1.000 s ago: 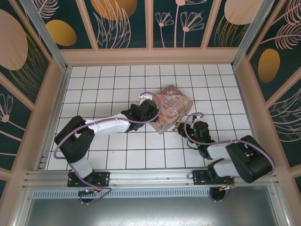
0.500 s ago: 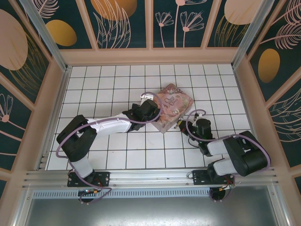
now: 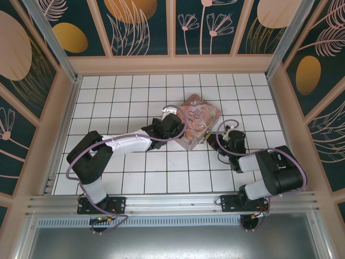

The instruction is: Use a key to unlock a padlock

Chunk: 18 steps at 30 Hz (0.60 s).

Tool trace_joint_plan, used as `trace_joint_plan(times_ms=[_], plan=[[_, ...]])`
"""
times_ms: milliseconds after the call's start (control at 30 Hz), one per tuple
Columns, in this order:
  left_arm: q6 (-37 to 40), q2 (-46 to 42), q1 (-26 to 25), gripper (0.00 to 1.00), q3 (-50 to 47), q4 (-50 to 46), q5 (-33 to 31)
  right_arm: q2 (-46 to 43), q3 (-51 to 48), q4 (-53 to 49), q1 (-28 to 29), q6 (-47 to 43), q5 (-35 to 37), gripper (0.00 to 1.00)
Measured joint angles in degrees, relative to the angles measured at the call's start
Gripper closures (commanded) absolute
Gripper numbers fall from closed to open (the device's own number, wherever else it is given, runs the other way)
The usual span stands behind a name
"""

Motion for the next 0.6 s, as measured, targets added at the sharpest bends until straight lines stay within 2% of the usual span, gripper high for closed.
trace_joint_plan(times_ms=[600], plan=[[0.0,0.6,0.0,0.02,0.4,0.6,0.0,1.6,2.3,-1.4,-3.8,-0.1,-4.7,1.0]])
